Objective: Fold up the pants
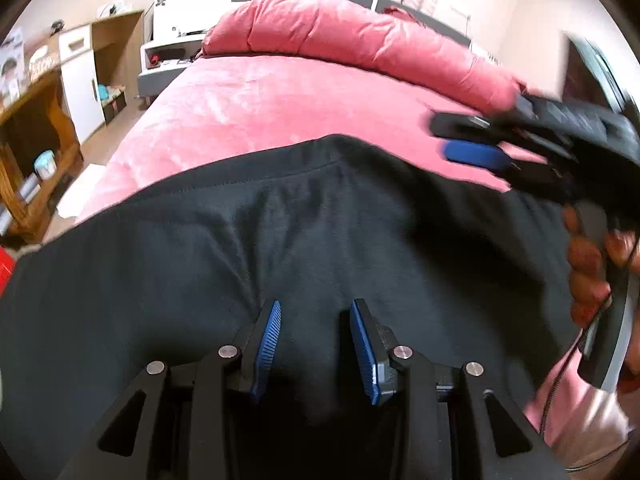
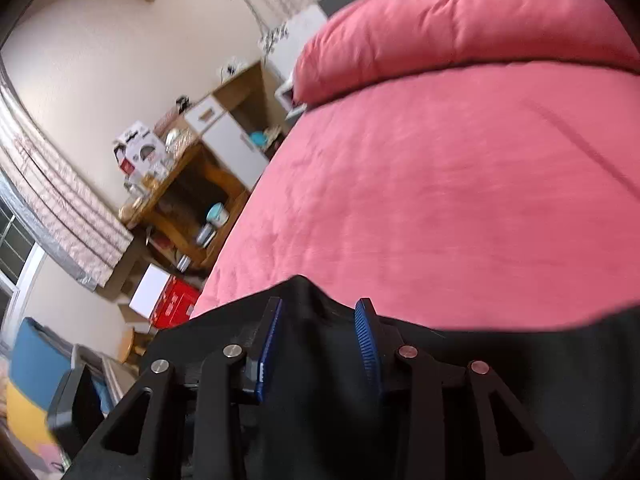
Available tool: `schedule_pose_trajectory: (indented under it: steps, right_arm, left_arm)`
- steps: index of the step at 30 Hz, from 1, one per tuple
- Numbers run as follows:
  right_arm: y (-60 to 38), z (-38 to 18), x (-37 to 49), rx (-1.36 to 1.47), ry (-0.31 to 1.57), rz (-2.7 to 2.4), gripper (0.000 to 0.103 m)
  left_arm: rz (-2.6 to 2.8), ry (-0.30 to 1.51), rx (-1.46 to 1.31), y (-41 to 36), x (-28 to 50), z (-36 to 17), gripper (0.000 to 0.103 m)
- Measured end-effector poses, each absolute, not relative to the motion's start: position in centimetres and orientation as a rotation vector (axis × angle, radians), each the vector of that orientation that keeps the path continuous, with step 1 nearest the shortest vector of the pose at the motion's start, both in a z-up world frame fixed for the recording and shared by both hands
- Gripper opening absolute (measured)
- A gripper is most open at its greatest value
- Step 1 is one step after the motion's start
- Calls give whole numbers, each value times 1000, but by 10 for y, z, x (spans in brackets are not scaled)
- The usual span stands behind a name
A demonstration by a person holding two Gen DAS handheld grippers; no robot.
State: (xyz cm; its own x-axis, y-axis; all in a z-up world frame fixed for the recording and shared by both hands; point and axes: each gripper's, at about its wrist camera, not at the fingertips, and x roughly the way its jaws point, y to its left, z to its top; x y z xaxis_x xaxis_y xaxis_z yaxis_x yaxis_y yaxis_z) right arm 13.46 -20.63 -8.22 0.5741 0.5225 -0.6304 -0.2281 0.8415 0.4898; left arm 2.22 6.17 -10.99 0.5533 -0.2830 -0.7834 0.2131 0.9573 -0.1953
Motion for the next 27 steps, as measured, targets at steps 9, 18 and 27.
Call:
schedule_pose_trajectory:
  steps: [9, 18, 27]
  right_arm:
    - [-328, -46, 59, 374, 718, 233, 38]
    - [-496, -70, 13, 665, 697, -156, 40]
    - [-588, -106, 27, 875, 697, -236, 41]
  left_arm:
    - [-275, 941, -34, 38, -4, -113, 36]
    - [-251, 972, -137, 47, 4, -123, 36]
    - [-253, 980, -140, 48, 4, -124, 37]
